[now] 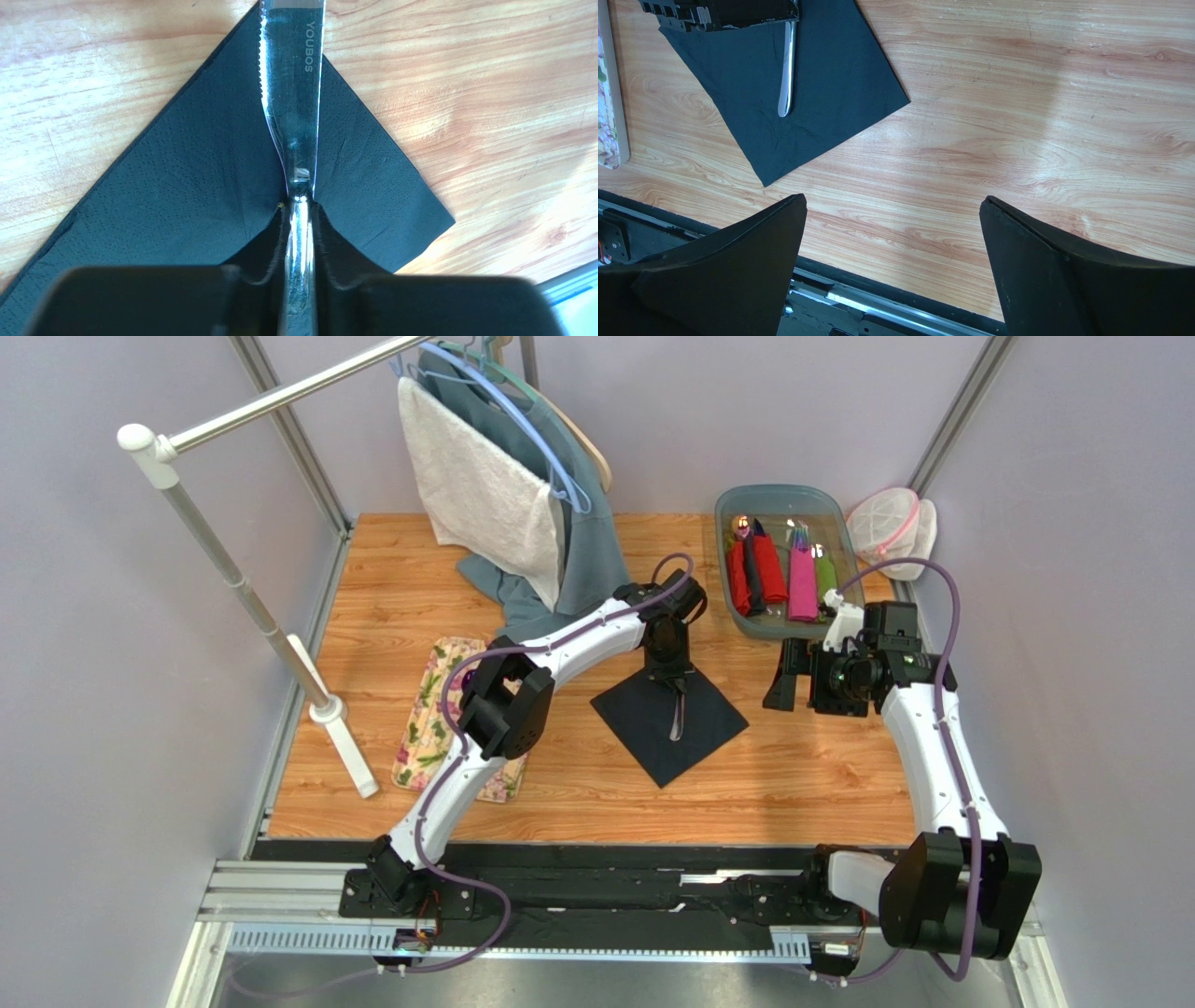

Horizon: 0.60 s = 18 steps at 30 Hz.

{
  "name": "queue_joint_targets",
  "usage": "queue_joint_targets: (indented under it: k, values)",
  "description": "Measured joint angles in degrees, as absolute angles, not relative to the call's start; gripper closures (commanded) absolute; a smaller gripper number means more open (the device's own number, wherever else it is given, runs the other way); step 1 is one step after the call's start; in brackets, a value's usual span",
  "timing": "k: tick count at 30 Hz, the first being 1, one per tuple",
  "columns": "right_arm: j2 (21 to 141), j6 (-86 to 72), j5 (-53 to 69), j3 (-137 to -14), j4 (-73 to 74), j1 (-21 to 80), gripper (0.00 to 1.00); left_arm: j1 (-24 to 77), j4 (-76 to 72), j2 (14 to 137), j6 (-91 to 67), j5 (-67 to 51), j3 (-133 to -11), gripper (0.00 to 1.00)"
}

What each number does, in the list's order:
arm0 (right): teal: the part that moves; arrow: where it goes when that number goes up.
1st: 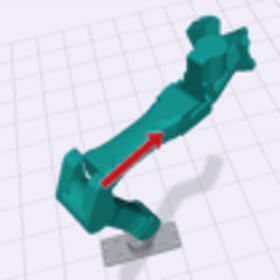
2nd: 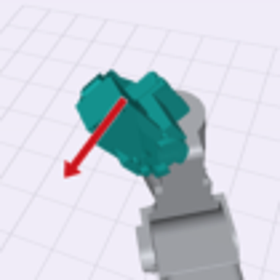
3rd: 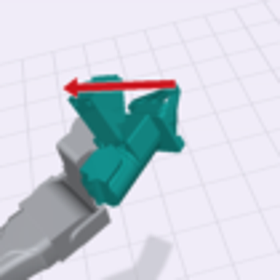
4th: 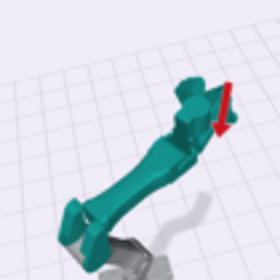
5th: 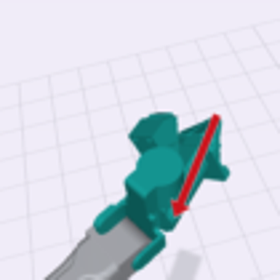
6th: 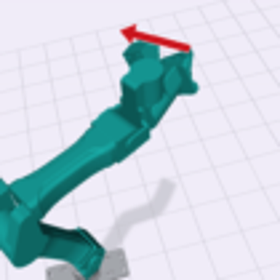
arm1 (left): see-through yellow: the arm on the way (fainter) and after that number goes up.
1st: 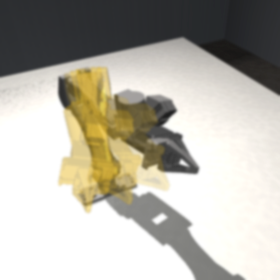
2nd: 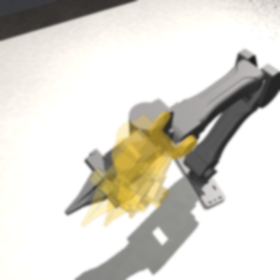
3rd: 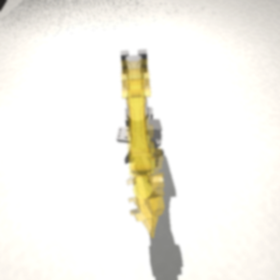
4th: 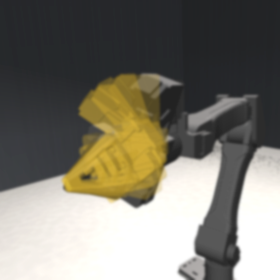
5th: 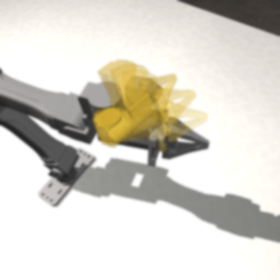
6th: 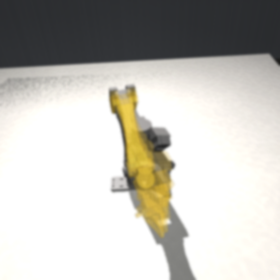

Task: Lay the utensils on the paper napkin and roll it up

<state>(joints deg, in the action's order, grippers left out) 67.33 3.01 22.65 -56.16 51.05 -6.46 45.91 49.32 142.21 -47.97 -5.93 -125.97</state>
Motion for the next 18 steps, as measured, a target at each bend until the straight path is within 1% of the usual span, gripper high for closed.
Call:
queue_joint_targets:
  k: [1,4,6,7,8,12,15,18]
  values:
    - [67.42,3.01,22.65,-56.16,51.03,-6.46,0.0,45.91,49.28,142.23,-47.86,-5.96,-125.97,0.73]
    - [67.61,3.01,22.68,-56.16,51.03,-6.46,0.0,45.91,49.15,142.26,-47.62,-5.89,-125.97,0.63]
    - [67.92,3.01,22.68,-56.18,50.98,-6.46,0.0,45.84,48.86,142.26,-47.62,-5.91,-125.97,0.61]
    - [68.16,2.98,22.68,-56.18,50.94,-6.46,0.0,45.74,48.69,142.26,-47.66,-5.91,-125.99,0.55]
    - [68.27,2.98,22.7,-56.18,50.89,-6.46,0.0,45.71,48.64,142.26,-47.57,-5.91,-126.1,0.53]
    - [68.38,2.98,22.98,-56.45,50.85,-6.46,0.0,45.63,48.4,142.15,-46.81,-5.43,-127.26,0.48]
    - [68.4,2.96,23.24,-57.25,50.74,-6.46,0.0,45.63,48.53,140.62,-45.43,-5.13,-127.24,0.48]
    - [68.45,2.96,23.4,-58.63,50.63,-6.46,0.0,45.89,47.97,135.94,-43.0,-3.92,-125.58,0.48]
